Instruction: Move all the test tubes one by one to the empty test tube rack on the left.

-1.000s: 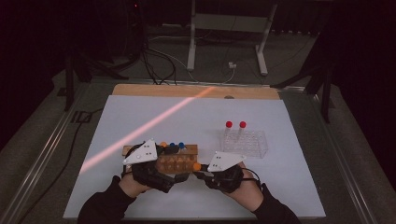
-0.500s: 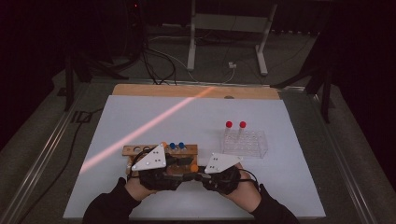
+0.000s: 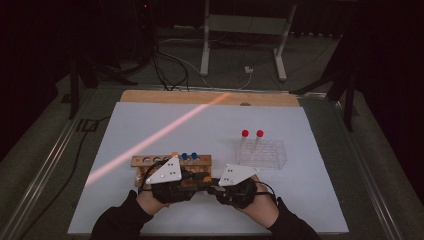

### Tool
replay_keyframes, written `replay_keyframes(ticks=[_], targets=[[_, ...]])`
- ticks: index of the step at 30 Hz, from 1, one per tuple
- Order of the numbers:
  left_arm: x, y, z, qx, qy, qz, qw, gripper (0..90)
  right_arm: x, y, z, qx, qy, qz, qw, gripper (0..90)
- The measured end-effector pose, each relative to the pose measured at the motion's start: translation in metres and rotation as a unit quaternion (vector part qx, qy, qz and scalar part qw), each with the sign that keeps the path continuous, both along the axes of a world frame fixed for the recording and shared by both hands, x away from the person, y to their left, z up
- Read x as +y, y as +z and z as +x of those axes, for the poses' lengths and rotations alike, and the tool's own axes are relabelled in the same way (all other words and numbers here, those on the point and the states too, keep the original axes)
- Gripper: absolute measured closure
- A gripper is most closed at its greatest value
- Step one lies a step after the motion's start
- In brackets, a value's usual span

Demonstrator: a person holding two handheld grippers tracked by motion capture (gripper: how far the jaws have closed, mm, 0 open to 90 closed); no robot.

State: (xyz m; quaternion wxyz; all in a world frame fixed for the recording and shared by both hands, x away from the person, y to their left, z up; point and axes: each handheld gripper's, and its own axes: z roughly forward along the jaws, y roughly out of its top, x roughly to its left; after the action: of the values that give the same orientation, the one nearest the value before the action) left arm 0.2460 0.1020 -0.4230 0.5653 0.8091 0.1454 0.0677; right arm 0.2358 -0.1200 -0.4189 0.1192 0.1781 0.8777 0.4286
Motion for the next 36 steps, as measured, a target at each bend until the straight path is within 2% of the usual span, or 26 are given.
replay_keyframes(ticks=[6, 11, 18, 21, 27, 36], targets=[[0.003, 0.002, 0.002, 0.002, 0.008, -0.007, 0.9999, 71.0, -0.002, 0.000, 0.002, 0.003, -0.003, 0.013, 0.9999, 74.0], [0.012, 0.009, 0.004, -0.007, 0.023, -0.006, 0.9997, 71.1, -0.005, 0.002, 0.002, -0.002, -0.015, 0.024, 0.9996, 68.2], [0.031, 0.023, 0.007, -0.024, 0.055, 0.001, 0.9982, 71.2, -0.014, 0.007, 0.006, -0.010, -0.039, 0.044, 0.9982, 54.7], [0.038, 0.030, 0.008, -0.031, 0.068, 0.003, 0.9972, 71.2, -0.018, 0.010, 0.007, -0.014, -0.046, 0.055, 0.9973, 48.2], [0.055, 0.043, 0.009, -0.044, 0.094, 0.005, 0.9946, 71.2, -0.022, 0.014, 0.007, -0.020, -0.066, 0.072, 0.9950, 28.9], [0.074, 0.054, 0.012, -0.058, 0.131, 0.006, 0.9897, 71.3, -0.023, 0.016, 0.008, -0.023, -0.078, 0.085, 0.9930, 12.9]])
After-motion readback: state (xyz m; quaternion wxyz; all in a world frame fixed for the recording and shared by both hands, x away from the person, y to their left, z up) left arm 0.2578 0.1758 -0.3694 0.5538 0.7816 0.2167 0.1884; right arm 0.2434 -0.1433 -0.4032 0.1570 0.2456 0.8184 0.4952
